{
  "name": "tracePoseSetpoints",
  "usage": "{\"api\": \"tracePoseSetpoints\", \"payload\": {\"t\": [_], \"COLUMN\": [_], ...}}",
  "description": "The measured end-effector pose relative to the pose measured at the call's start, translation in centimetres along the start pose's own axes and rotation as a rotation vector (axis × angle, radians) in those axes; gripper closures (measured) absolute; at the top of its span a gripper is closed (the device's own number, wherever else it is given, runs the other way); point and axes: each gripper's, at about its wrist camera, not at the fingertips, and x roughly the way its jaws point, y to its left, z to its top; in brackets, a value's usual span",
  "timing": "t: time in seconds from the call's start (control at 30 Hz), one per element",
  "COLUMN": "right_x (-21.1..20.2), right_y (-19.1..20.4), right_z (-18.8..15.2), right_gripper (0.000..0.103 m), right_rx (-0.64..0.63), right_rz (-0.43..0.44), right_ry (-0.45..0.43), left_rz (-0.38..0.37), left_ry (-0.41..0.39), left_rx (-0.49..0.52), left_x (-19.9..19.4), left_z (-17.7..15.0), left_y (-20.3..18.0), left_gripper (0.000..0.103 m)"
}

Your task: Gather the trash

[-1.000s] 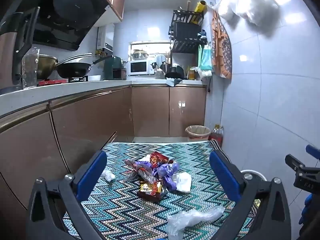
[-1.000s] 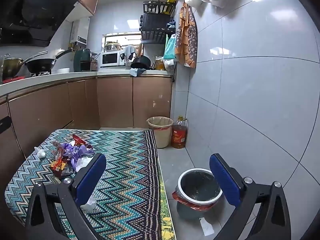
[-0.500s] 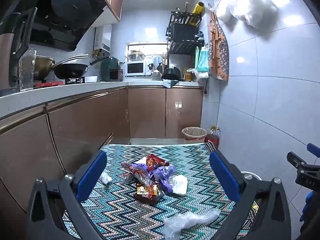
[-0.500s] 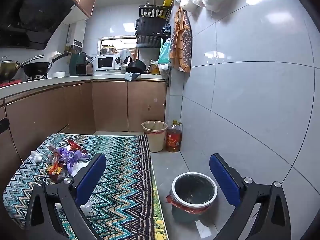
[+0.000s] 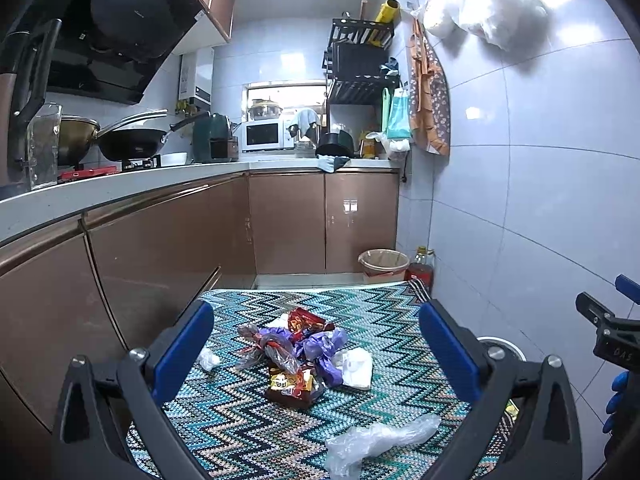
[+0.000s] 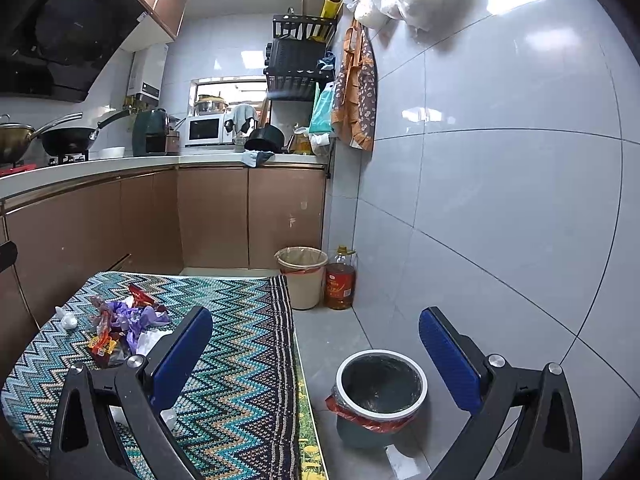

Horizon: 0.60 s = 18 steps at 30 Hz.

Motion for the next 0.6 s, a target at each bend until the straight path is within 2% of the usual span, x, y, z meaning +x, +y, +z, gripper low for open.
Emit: {"api": "tracePoseSetpoints", "payload": {"t": [0.33,0.6], "right_x": [0.47,1.03], "right_y": [0.12,0.16], "right_z": [-0.24,-0.58], "right_gripper": [0.0,0.0], "right_rx": [-0.002,-0.001], "right_rz": [0.016,0.05], "right_ry": [0.007,0.015], "left_rz": [-0.026,0.01], "left_ry": [0.038,0.015], "left_rx": [0.005,0.004], "left_x": [1.04,0.97], "left_z": [-0.61,-0.55], "left_y": [-0.23,-0.24], "left_gripper": [0.0,0.0]}}
